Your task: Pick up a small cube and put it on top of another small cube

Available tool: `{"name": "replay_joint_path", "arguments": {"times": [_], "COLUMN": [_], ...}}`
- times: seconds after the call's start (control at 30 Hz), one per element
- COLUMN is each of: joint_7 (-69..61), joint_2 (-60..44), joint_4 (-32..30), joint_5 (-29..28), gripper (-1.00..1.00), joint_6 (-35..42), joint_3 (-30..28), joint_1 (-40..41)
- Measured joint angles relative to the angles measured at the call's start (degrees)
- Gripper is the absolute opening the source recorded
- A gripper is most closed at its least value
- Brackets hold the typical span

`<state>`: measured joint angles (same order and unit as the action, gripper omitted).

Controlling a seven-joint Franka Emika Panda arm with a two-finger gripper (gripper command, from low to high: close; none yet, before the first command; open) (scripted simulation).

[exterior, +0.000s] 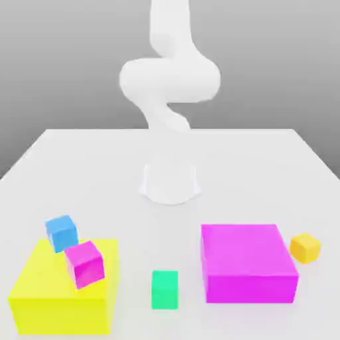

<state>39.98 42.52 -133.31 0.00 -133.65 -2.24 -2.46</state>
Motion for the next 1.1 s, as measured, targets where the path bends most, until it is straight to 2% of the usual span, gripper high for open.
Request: {"name": "replay_joint_path", "arguments": {"times": [0.67, 0.9, 1.1], "joint_7": [-49.66, -67.91, -82.85], "joint_2": [-26.53, -35.99, -43.94], "joint_4": [-12.26, -16.50, -20.14], "joint_5": [3.76, 6.48, 7.84], "gripper": [0.00, 0.00, 0.00], "joint_6": [-15.03, -20.21, -24.64], "joint_3": [-16.61, -19.91, -19.92], "joint_1": [-16.69, -20.11, -20.29]}}
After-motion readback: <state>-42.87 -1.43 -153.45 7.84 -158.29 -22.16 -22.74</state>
